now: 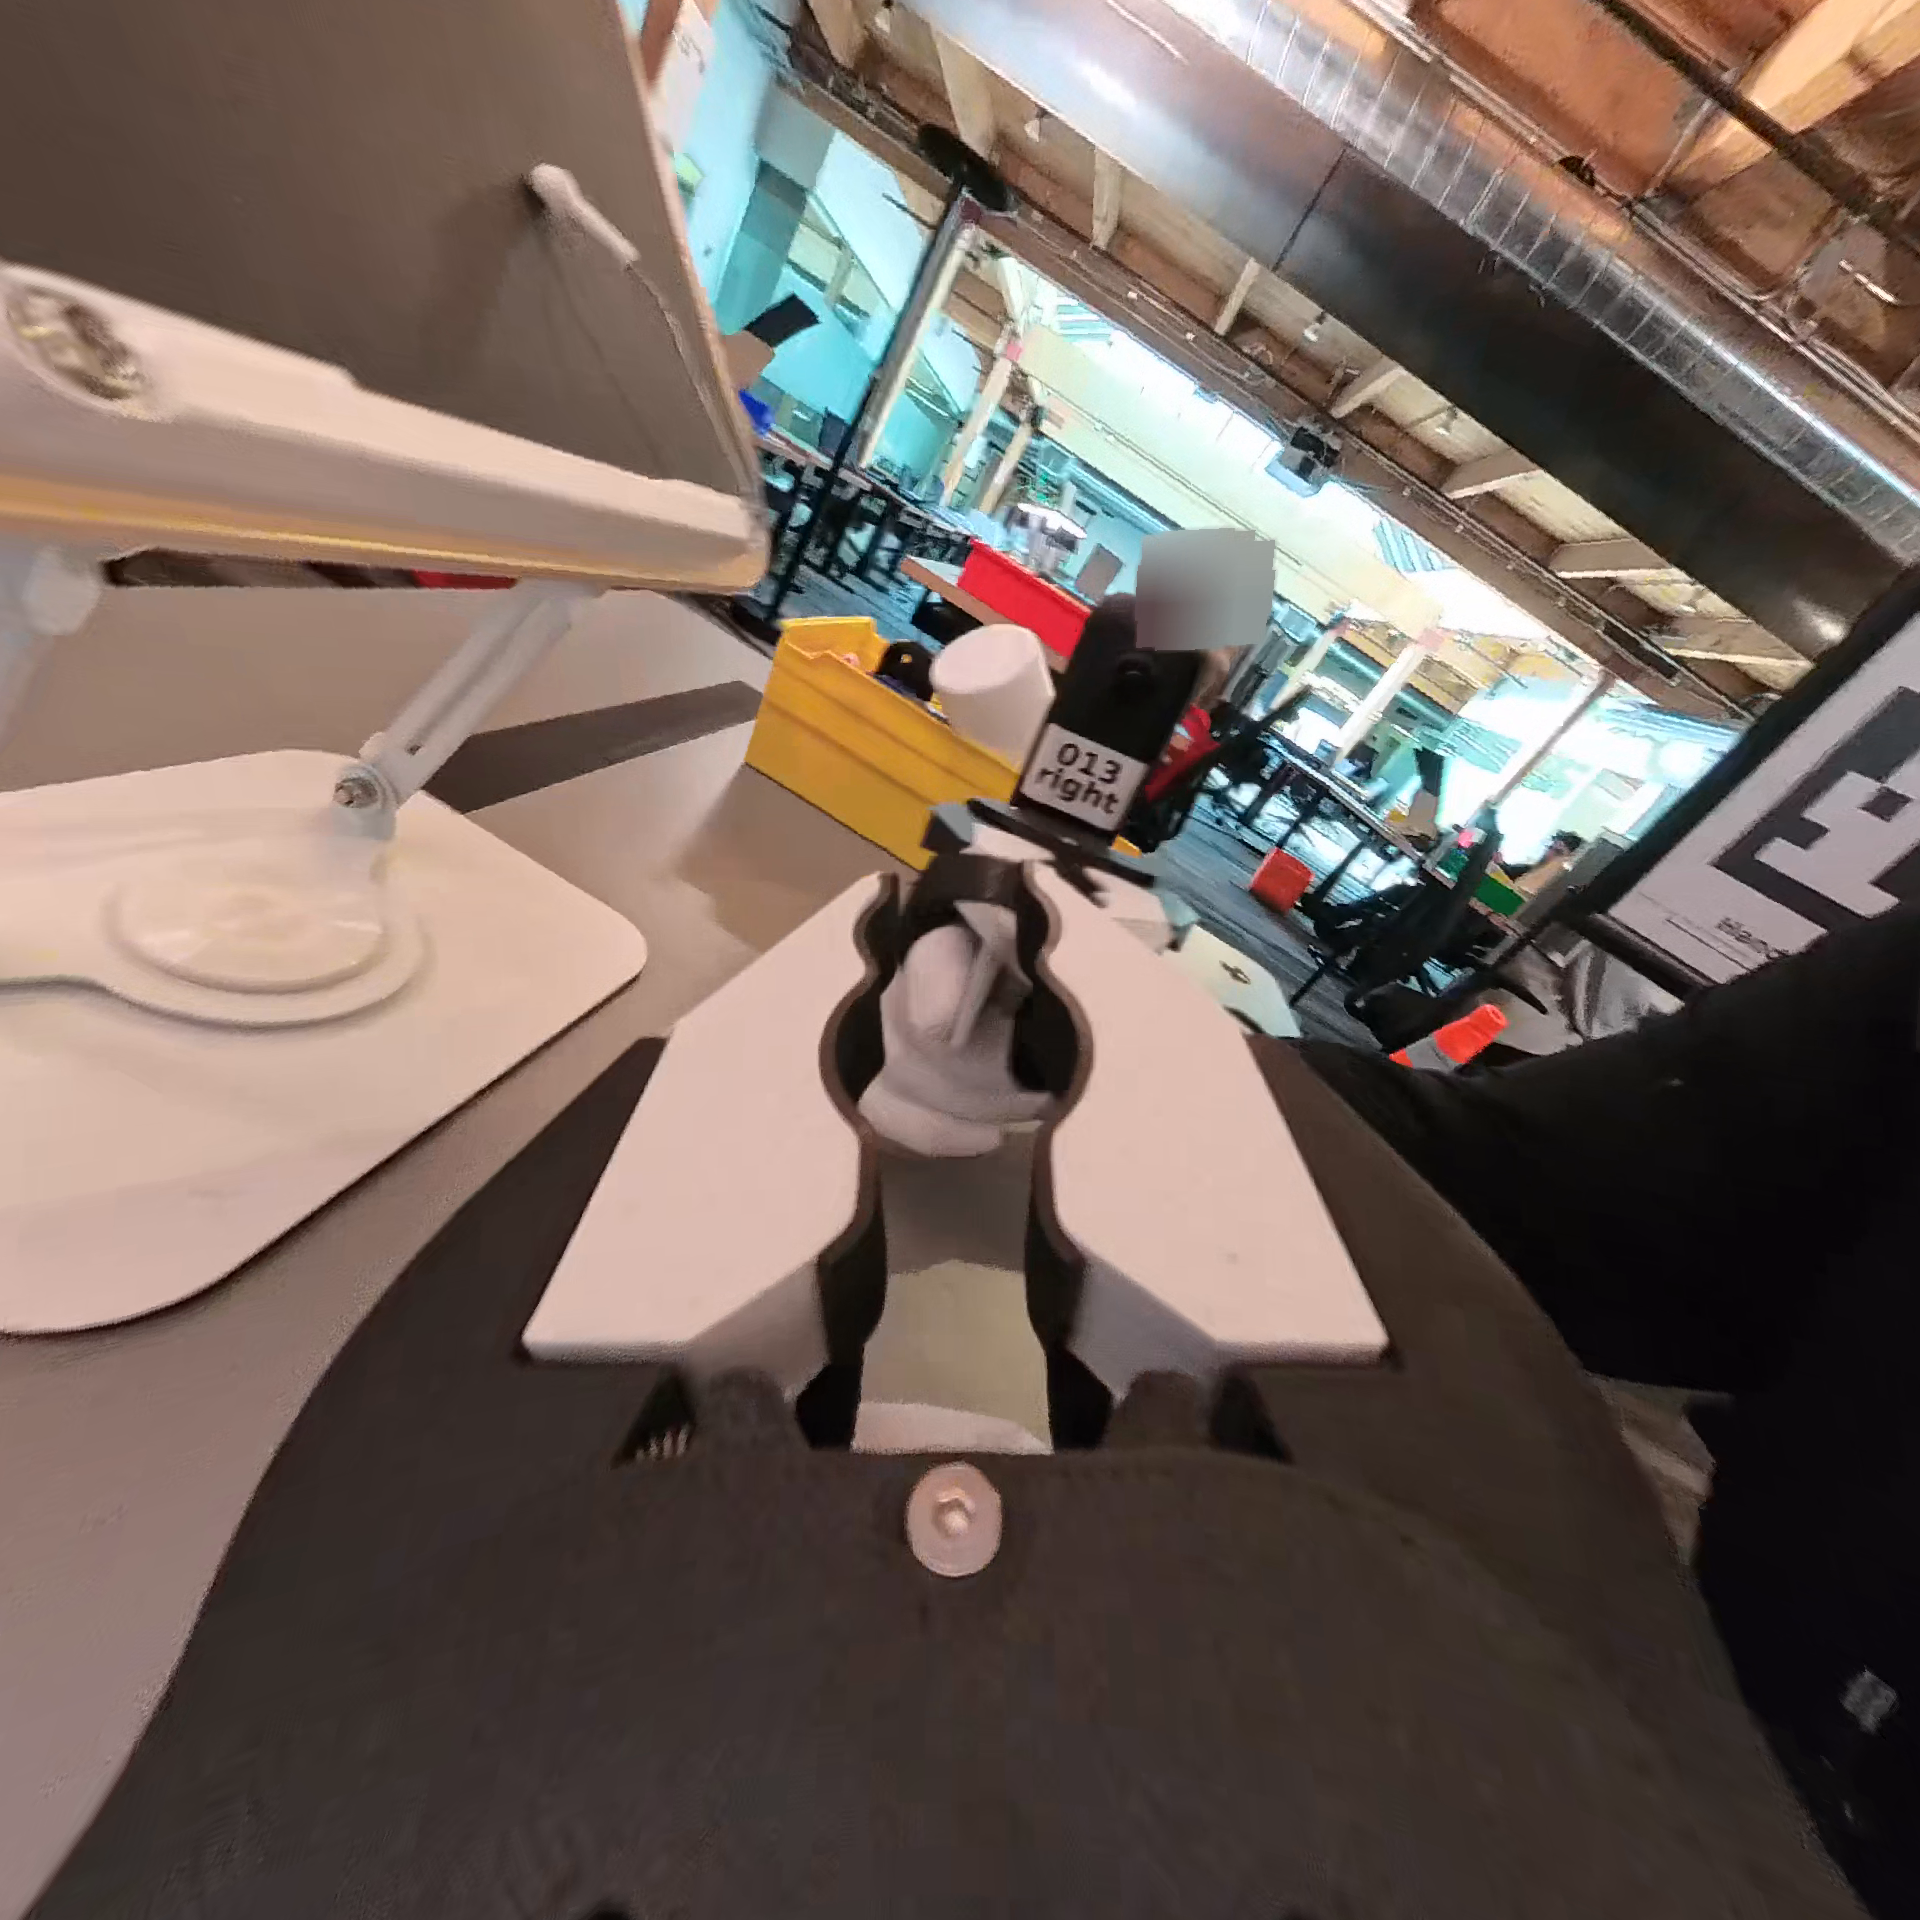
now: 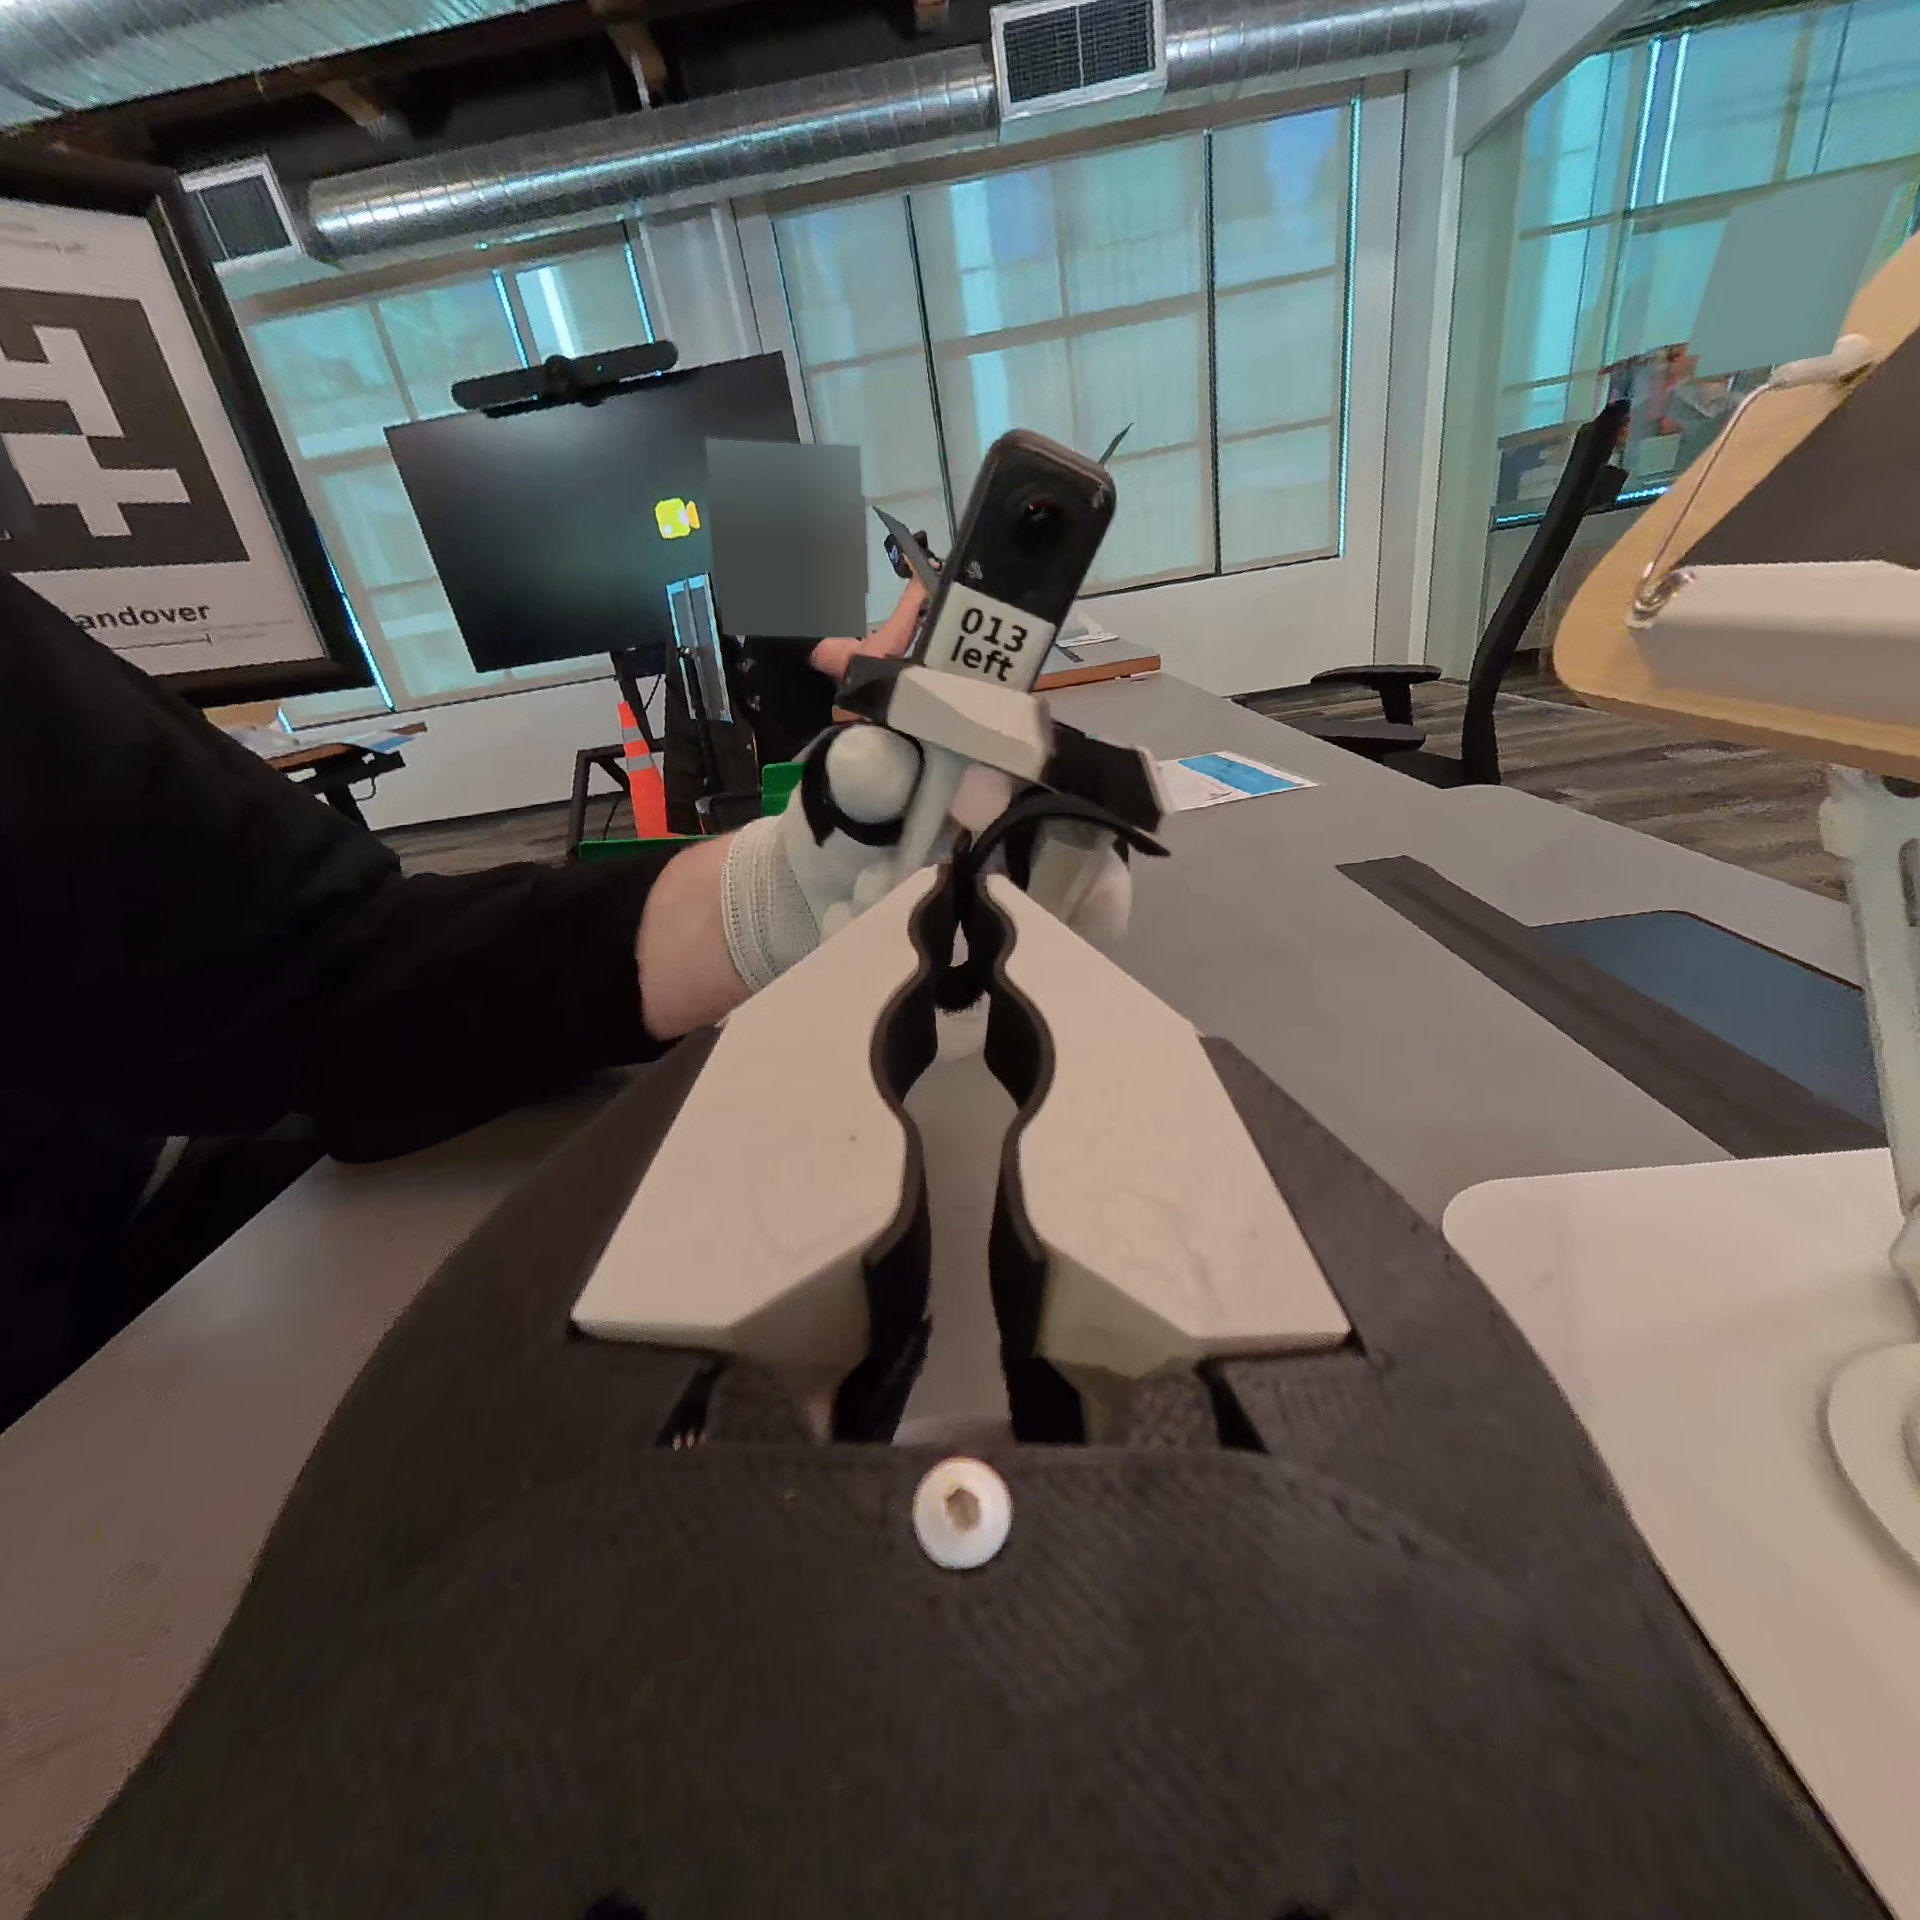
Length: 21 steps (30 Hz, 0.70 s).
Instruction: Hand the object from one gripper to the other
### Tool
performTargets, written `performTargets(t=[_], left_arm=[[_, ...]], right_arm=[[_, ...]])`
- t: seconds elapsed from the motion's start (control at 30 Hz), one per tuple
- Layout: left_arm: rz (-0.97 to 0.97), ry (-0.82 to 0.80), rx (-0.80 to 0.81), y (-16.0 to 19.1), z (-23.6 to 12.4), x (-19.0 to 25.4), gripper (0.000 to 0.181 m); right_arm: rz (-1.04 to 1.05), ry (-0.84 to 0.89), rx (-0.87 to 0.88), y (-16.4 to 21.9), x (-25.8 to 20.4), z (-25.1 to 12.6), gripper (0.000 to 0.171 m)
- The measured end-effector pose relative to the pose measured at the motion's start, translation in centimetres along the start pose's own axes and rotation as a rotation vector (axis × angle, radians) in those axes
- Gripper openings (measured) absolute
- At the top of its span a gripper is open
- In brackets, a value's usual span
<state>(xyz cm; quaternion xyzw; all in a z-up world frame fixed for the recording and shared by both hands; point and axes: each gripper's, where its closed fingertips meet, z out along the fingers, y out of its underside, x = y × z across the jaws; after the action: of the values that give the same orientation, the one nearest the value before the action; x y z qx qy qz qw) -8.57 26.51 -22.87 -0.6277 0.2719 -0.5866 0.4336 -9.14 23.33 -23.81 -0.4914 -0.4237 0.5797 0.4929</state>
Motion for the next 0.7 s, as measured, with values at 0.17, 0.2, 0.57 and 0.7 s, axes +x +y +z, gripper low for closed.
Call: performTargets(t=[0.17,0.2,0.57,0.7], left_arm=[[-0.033,-0.075,-0.047,1.2,-0.2,-2.1,0.017],[-0.045,-0.051,-0.045,1.2,-0.1,-1.8,0.017],[-0.046,0.102,0.018,-0.4,-0.2,1.2,0.014],[0.051,0.089,0.011,-0.4,0.0,2.1,0.009]], right_arm=[[-0.006,-0.003,0.045,-0.9,-0.1,-0.3,0.0],[-0.001,-0.006,0.043,-0.8,-0.1,-0.3,0.0],[0.01,-0.007,-0.014,0.3,0.0,0.1,0.0],[0.017,0.001,-0.029,0.6,0.2,0.1,0.0]])
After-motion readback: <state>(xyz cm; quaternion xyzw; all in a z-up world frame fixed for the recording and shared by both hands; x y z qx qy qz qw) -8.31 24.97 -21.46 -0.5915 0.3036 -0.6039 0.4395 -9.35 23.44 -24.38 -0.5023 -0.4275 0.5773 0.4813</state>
